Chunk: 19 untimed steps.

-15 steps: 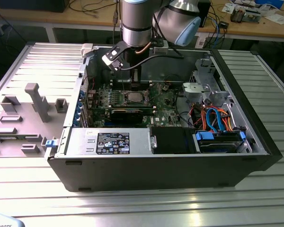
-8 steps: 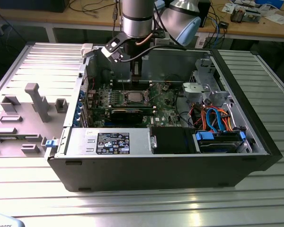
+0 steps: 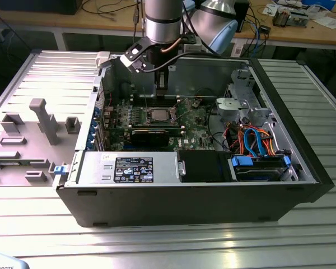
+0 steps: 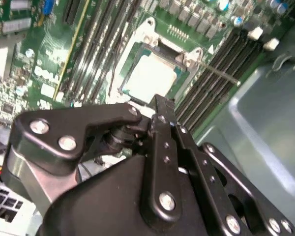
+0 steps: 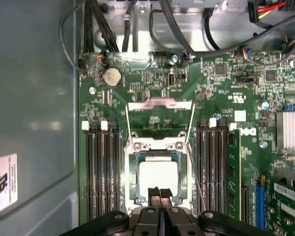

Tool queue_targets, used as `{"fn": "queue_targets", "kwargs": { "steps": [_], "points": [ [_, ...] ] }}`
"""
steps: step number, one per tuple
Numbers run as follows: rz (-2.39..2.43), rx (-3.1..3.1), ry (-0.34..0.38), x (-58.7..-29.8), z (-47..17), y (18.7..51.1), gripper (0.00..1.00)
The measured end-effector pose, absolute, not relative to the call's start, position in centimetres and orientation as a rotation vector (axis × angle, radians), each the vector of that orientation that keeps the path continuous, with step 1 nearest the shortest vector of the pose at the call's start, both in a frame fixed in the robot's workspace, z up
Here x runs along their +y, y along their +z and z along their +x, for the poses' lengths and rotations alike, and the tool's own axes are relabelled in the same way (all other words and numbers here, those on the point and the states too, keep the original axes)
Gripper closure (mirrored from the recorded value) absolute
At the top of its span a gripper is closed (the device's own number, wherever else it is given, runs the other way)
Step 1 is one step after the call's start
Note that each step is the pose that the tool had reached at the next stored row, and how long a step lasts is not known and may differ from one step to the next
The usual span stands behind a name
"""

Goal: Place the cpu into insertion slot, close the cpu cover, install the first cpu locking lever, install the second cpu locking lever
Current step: 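Close the cpu cover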

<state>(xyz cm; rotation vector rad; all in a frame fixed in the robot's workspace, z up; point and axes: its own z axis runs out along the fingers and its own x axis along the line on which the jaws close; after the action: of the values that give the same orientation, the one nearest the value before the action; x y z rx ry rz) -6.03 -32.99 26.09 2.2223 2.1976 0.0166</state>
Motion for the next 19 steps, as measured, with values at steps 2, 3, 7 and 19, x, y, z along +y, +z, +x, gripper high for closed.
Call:
{"fn": "queue_targets", "kwargs": {
  "steps": [2, 3, 7, 19],
  "points": [
    [2.222, 2.197, 0.016, -33.0, -5.5, 26.1, 0.89],
    [2.221, 2.197, 0.015, -33.0, -5.3, 26.1, 0.89],
    [2.221, 2.196, 0.013, -33.0, -4.6, 26.1, 0.89],
    [2.218, 2.193, 0.007, -33.0, -2.4, 26.2, 0.89]
  ]
}}
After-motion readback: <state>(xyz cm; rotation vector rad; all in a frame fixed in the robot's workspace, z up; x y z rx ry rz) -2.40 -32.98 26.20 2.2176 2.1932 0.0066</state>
